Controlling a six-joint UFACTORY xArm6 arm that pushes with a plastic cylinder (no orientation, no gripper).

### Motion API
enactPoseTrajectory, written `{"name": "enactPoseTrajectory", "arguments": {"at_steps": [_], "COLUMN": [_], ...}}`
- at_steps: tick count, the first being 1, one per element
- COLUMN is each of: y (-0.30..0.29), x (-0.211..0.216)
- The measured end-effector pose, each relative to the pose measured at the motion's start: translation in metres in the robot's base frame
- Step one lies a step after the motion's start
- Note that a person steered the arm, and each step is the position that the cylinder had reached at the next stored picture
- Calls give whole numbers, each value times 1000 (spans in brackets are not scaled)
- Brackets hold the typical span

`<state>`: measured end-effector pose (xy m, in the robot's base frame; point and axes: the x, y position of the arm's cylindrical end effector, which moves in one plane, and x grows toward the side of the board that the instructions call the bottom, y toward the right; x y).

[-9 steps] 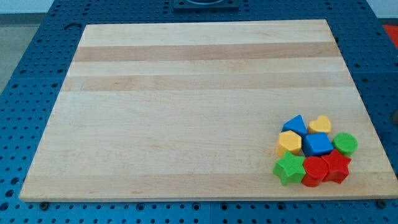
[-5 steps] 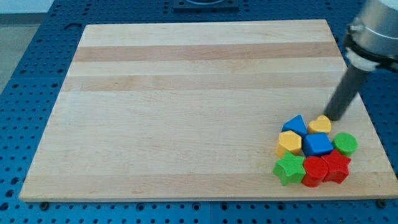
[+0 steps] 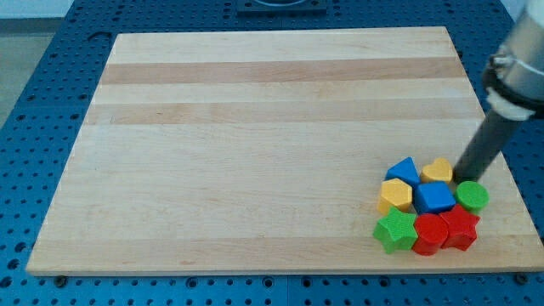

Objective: Push yellow heart and blue triangle towards left

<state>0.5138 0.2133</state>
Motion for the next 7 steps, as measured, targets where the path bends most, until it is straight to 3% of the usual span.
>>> {"name": "enactPoseTrajectory", "arguments": {"at_steps": [1,3,4,5,6,7], "y": [-53,-148,-114,-28,47,90], "x": [-5,-66,-75,-74,-47,10]}}
